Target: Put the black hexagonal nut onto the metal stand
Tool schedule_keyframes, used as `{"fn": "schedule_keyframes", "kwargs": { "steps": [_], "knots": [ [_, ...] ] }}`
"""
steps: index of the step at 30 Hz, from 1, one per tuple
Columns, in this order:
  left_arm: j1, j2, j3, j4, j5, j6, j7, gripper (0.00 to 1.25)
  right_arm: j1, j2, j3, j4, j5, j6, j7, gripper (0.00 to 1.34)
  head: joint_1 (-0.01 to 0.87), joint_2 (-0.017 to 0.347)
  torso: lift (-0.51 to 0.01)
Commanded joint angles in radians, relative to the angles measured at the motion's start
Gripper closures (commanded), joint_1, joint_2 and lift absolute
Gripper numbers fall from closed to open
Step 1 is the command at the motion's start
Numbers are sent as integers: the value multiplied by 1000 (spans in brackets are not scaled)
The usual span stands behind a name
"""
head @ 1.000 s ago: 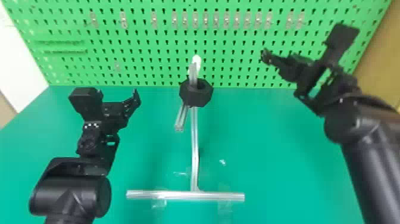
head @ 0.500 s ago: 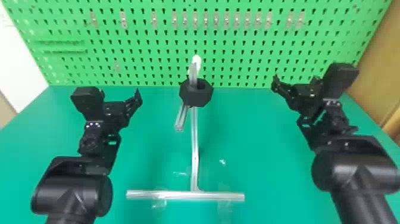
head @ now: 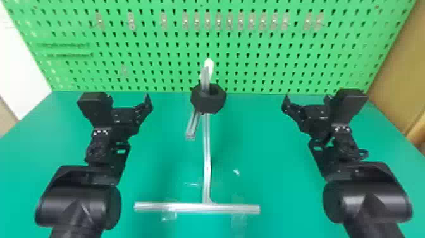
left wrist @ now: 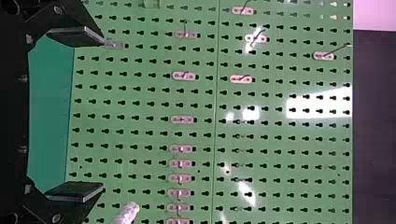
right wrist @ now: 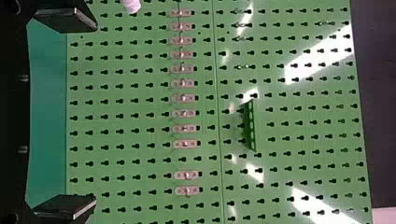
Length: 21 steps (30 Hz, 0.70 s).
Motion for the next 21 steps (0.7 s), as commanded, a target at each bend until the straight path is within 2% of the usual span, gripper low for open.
{"fn": "schedule_keyframes", "kwargs": {
  "steps": [1,21],
  "knots": [
    [0,0,-2,2,0,0,0,182,5,-4,4,2,1,-1,0,-2,693,81,-1],
    [2,-1,-7,5,2,0,0,182,17,-4,6,4,-7,3,0,-2,693,81,-1]
  ]
}}
